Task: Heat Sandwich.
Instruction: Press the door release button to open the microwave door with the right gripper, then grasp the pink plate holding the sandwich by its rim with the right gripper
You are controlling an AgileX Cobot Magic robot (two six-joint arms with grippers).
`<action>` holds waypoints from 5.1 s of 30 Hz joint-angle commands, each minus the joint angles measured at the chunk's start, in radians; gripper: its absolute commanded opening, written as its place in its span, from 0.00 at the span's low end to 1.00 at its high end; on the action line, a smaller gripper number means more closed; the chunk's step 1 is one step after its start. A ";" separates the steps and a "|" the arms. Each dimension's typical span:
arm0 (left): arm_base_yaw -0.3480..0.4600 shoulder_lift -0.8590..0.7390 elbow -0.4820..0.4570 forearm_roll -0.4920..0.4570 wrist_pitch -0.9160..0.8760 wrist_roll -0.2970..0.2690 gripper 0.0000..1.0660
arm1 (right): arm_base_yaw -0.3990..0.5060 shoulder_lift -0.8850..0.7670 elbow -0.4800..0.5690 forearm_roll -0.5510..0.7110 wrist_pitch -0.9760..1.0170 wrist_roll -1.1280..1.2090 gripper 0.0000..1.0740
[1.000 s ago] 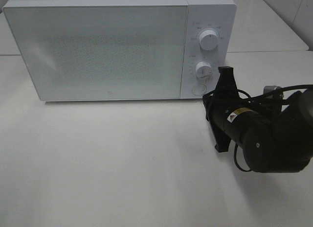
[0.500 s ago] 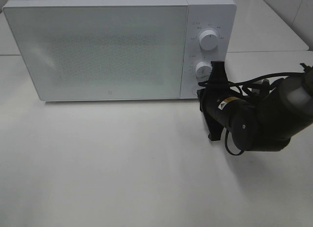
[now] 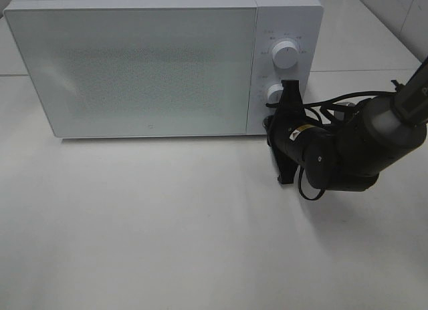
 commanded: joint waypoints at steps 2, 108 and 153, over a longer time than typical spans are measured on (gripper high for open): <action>-0.001 -0.023 0.004 0.002 0.003 -0.004 0.95 | -0.010 0.007 -0.016 0.022 -0.063 -0.008 0.00; -0.001 -0.023 0.004 0.002 0.003 -0.004 0.95 | -0.002 -0.402 0.280 -0.066 0.326 -0.170 0.03; -0.001 -0.023 0.004 0.002 0.003 -0.004 0.95 | -0.005 -0.586 -0.139 -0.177 1.598 -1.605 0.10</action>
